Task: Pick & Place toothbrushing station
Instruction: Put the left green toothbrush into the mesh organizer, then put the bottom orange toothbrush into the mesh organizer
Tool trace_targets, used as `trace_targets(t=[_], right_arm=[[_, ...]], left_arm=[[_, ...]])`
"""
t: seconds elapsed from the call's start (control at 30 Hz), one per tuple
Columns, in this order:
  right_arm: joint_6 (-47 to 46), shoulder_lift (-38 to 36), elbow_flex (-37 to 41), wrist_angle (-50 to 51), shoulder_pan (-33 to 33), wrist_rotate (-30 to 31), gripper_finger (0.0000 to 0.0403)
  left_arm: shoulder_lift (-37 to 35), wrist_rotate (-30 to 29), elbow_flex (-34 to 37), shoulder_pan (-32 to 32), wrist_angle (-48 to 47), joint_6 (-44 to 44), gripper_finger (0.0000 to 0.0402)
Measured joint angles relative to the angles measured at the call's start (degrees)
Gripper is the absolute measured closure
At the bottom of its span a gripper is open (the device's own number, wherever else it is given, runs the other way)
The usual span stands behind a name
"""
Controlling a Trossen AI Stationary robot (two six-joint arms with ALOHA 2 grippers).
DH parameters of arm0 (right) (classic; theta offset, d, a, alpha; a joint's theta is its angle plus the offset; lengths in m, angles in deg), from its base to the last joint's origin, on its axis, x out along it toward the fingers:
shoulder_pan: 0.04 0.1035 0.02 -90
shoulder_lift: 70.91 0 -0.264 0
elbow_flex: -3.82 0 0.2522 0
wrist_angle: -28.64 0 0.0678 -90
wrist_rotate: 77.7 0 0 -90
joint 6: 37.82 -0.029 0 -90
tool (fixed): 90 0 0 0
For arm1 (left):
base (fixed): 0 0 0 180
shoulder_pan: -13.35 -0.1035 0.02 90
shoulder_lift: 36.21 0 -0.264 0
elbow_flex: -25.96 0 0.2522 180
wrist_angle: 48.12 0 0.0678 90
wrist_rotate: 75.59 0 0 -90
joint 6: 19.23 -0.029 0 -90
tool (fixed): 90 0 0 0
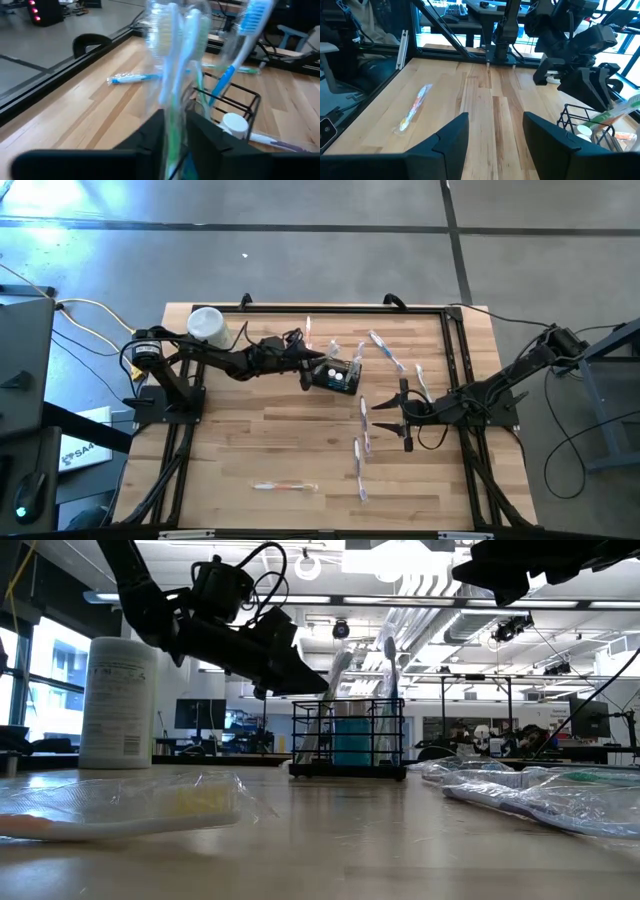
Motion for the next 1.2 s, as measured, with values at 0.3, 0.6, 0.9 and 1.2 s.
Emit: trace_targets(t=[0.3,0.6,0.9,1.2], right_arm=[[0.04,0.00,0.00,0.00,0.00,0.00,0.0222],[0.03,0.00,0.00,0.09,0.01,-0.17,0.0222],[0.03,0.00,0.00,0.21,0.00,-0.20,0.0222],[-0.89,0.01,0.00,1.90,0.01,-0.23,0.0222]], left_arm=[[-0.20,0.59,0.02,0.04,3.20,-1.15,0.0209],[-0.82,0.31,0.03,0.83,3.59,-3.91,0.0199],[-6.92,0.24,0.02,1.12,1.98,-7.12,0.0199],[-20.85,-0.27,0.03,6.82,-22.49,-11.96,0.0199]])
